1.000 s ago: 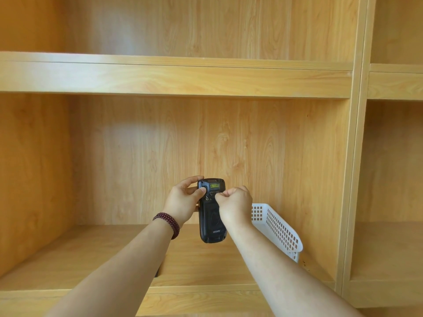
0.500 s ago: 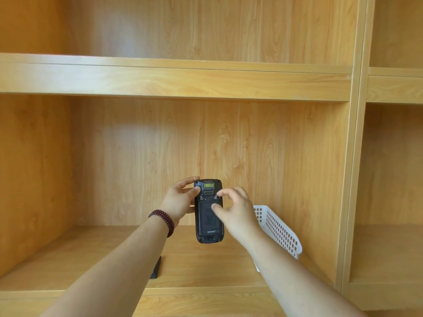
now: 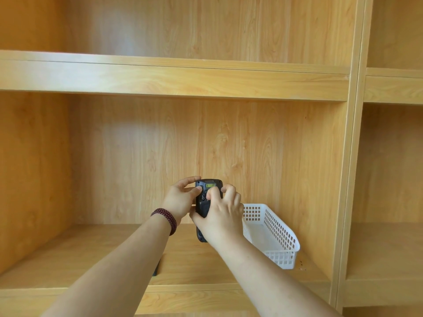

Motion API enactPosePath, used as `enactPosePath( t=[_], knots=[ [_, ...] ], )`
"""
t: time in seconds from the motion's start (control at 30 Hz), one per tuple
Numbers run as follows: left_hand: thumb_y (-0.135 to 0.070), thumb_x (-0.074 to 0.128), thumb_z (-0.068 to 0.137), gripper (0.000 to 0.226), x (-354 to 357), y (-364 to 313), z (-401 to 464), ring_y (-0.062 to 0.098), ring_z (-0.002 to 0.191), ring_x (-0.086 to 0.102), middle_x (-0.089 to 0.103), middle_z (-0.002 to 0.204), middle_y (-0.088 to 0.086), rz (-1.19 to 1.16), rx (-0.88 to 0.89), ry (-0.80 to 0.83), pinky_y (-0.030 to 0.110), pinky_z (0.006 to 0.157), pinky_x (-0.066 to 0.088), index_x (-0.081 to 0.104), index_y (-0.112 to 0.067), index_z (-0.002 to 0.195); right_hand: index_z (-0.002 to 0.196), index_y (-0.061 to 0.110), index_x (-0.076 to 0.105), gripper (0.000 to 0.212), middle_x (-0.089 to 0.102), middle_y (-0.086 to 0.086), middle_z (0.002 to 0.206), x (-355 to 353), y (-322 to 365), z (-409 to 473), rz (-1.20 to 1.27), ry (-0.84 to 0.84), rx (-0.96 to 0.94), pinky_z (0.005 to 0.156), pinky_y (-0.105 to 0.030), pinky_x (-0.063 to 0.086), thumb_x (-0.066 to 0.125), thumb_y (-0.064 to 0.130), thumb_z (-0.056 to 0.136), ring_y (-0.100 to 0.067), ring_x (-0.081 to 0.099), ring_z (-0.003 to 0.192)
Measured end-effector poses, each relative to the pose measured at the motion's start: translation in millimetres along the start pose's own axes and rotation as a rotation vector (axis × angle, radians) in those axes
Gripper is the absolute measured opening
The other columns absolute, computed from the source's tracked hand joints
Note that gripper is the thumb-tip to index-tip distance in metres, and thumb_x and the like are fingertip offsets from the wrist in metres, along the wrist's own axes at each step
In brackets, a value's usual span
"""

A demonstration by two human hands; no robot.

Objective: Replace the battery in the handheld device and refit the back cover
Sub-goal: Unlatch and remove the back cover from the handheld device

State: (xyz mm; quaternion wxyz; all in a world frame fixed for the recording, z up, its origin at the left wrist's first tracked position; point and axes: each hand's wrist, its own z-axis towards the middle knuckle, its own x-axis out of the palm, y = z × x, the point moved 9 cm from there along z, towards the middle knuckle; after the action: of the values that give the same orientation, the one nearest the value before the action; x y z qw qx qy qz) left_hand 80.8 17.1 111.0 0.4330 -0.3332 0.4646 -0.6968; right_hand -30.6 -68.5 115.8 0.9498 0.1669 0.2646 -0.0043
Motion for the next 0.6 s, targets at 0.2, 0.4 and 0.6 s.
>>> enactPosePath(
  t=[0.2,0.4,0.6],
  knots=[
    [-0.008,0.059,0.095,0.027,-8,0,2,0.015,0.066,0.067,0.073,0.09,0.008,0.013,-0.011,-0.011,0.031,0.06,0.059,0.064,-0.02,0.118,0.105,0.025,0.052,0.051,0.05,-0.005,0.105,-7,5,-15,-0.072,-0.123,-0.045,0.063,-0.036,0.052,0.079,0.045,0.067,-0.026,0.053,0.09],
    [-0.008,0.058,0.095,0.028,-10,3,-1,0.014,0.066,0.069,0.073,0.09,0.008,0.012,-0.012,-0.001,0.03,0.058,0.059,0.063,-0.018,0.121,0.109,0.023,0.052,0.044,0.049,-0.004,0.115,1,7,-16,0.024,-0.072,-0.032,0.064,-0.035,0.055,0.075,0.036,0.074,-0.026,0.051,0.099],
    [-0.008,0.059,0.095,0.029,-17,11,0,0.014,0.069,0.07,0.074,0.091,0.008,0.012,-0.024,0.019,0.029,0.059,0.059,0.062,-0.016,0.123,0.113,0.022,0.057,0.038,0.051,0.003,0.117,-16,-3,19,0.183,-0.017,0.067,0.071,-0.031,0.045,0.066,0.041,0.082,-0.022,0.044,0.108]
  ],
)
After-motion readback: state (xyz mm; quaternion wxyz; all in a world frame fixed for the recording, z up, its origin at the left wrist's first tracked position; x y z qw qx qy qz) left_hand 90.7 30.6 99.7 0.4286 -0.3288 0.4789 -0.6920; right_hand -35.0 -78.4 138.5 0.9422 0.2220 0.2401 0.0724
